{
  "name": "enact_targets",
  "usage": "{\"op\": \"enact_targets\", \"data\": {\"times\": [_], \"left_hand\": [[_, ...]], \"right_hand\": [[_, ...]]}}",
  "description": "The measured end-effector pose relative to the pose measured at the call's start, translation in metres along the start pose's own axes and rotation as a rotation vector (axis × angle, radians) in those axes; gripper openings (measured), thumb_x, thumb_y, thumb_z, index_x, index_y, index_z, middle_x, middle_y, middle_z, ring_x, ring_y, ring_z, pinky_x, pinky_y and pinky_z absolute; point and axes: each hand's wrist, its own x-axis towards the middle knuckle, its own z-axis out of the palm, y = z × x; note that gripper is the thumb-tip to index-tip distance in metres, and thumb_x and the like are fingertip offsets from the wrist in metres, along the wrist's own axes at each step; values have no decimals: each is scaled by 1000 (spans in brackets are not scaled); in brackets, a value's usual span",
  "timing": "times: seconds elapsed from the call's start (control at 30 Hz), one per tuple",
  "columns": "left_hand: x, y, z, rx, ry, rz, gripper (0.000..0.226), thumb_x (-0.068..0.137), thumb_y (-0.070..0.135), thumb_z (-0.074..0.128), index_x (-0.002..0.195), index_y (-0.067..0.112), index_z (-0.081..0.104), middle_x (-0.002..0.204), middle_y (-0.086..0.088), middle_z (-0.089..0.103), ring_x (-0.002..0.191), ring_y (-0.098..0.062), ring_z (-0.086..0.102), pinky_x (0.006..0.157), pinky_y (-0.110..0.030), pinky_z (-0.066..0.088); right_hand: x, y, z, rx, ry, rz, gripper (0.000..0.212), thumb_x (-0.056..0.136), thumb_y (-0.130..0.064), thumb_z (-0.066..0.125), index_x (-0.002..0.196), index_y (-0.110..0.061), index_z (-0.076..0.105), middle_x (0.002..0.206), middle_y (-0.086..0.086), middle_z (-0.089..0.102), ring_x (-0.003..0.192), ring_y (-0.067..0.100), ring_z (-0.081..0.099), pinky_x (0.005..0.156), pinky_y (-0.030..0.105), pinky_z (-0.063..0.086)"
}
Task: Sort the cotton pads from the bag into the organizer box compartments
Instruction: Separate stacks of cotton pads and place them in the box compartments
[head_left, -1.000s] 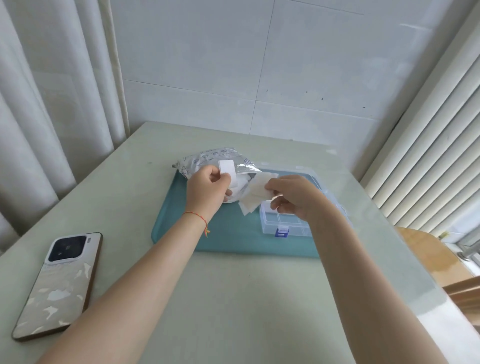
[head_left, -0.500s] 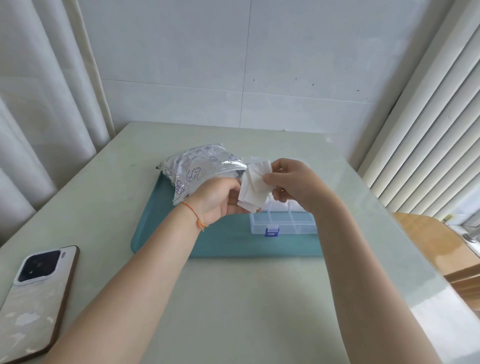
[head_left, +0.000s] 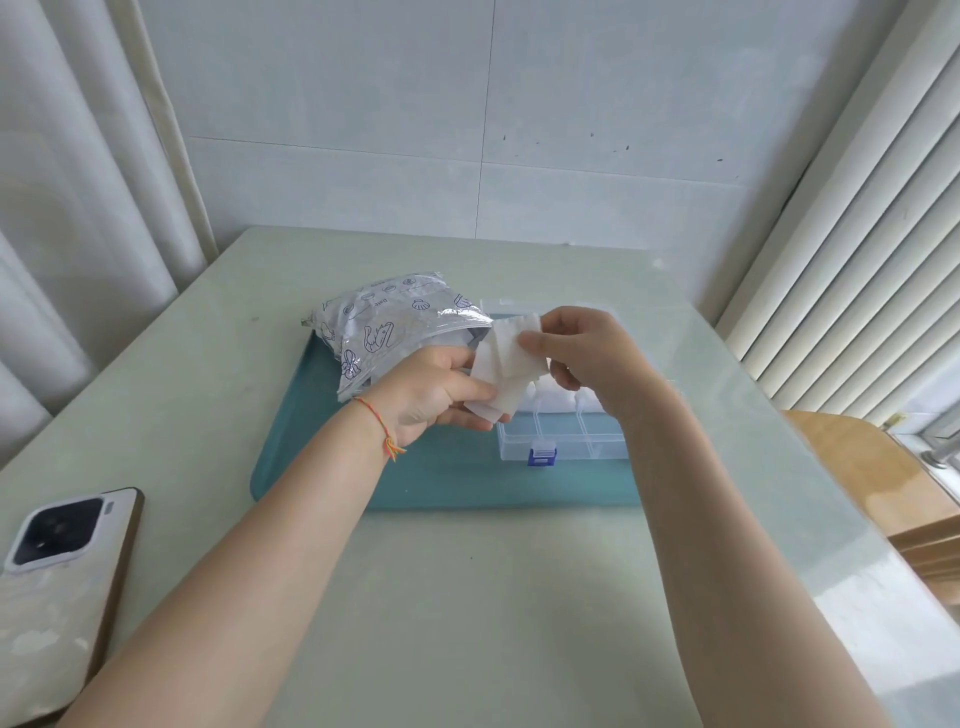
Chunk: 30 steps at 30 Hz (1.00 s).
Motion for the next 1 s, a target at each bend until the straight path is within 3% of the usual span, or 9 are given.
{"op": "enact_targets", "data": {"times": [0.17, 0.3, 0.43, 0.63, 0.73, 0.87, 1.0], "left_hand": [[0, 3, -1, -51, 106, 26, 32, 90, -9, 58, 119, 3, 62, 94, -15, 70, 71, -22, 73, 60, -25, 59], [5, 1, 0, -141, 237, 47, 29, 91, -9, 55, 117, 3, 62, 100, -18, 69, 72, -23, 73, 61, -25, 59], [6, 4, 2, -262, 255, 101, 28, 94, -10, 49, 113, 4, 64, 98, -16, 71, 74, -22, 73, 63, -26, 58], [2, 9, 4, -390, 199, 113, 28, 96, -4, 43, 104, 7, 67, 83, -8, 73, 72, -18, 72, 62, -29, 59], [2, 11, 4, -499, 203, 77, 23, 97, 6, 42, 102, 6, 65, 83, -11, 74, 72, -22, 71, 61, -32, 59], [3, 10, 4, -420, 284, 89, 20, 101, 9, 45, 104, 6, 65, 89, -13, 70, 68, -19, 70, 57, -30, 58], [4, 8, 0, -318, 421, 77, 20, 100, 4, 47, 90, 8, 64, 85, -15, 65, 59, -20, 67, 50, -28, 57]], "right_hand": [[5, 1, -7, 285, 196, -8, 26, 87, -13, 72, 70, -13, 52, 56, 3, 49, 42, 14, 46, 44, 24, 32], [2, -4, -12, 551, 91, 36, 22, 89, -10, 69, 72, -14, 57, 55, 0, 49, 44, 12, 46, 45, 21, 36], [-1, -4, 5, 445, -68, 87, 11, 89, -9, 69, 80, -8, 63, 59, -2, 60, 46, 12, 47, 45, 20, 39], [1, 0, 20, 322, 25, 100, 11, 85, -11, 74, 88, -5, 66, 70, 4, 61, 48, 15, 49, 48, 24, 40], [1, -1, 25, 254, 67, 69, 14, 85, -11, 74, 82, -9, 60, 64, 0, 60, 48, 13, 52, 48, 25, 40], [-1, -3, 25, 152, 66, 39, 16, 84, -12, 75, 80, -10, 60, 65, -1, 61, 49, 12, 52, 46, 24, 41], [-2, -6, 17, 98, 107, -1, 3, 85, -7, 70, 83, -7, 67, 66, -1, 62, 45, 11, 49, 45, 23, 39]]}}
